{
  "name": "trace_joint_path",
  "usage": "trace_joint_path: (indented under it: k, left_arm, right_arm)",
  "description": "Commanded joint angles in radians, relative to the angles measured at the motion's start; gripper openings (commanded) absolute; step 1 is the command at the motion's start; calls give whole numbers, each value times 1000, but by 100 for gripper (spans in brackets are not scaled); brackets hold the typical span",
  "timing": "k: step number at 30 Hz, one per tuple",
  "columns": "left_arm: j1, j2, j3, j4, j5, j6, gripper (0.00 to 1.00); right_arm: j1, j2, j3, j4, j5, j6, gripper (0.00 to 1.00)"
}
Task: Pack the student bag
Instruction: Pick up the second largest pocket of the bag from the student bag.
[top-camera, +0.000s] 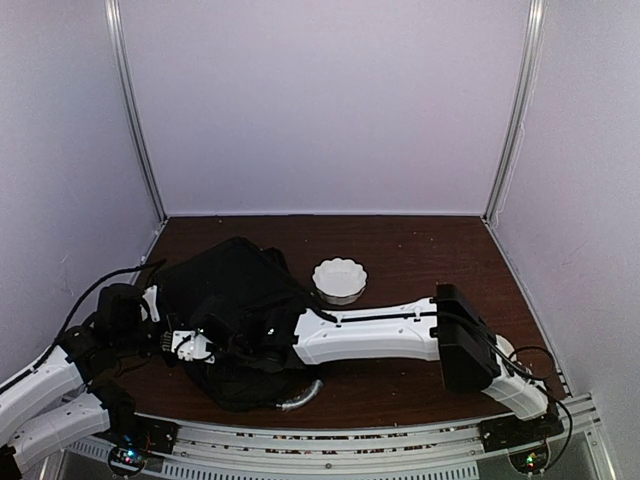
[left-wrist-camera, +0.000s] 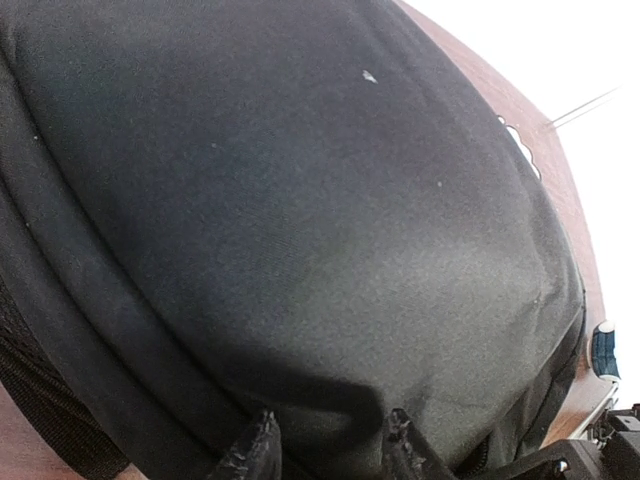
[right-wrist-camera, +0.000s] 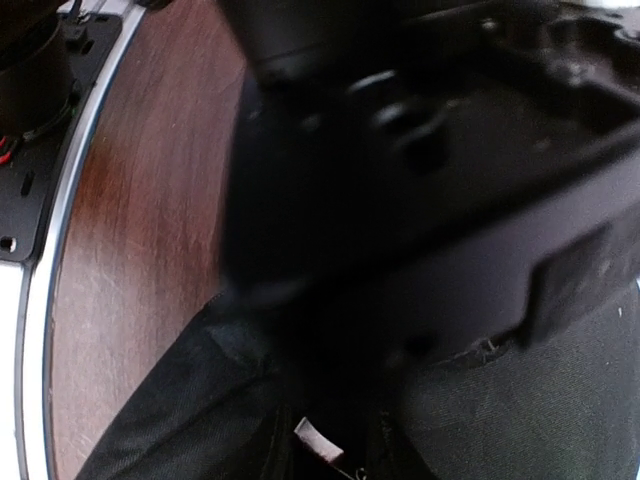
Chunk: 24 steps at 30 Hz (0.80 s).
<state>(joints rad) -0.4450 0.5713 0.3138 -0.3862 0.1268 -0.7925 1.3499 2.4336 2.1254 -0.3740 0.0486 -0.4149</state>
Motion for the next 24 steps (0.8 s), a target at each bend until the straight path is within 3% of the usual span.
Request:
trace_joint_path:
  k: [1,11,20,24]
  left_arm:
    - [2,-23,-13,47,12,-7,36]
    - [3,-67,-20,15,-5,-9,33]
    - [2,-67,-13,-6,-16,-12,34]
    - [2,-59,7,-71,-14,-32,50]
  right_arm:
    - [0,65,113,-80,63,16,22]
    - [-12,-4,150,-110,147,72,1]
    - [-62,-89,64,-99,-36,224,0]
    - [-126,-115,16,-46,-227,352,0]
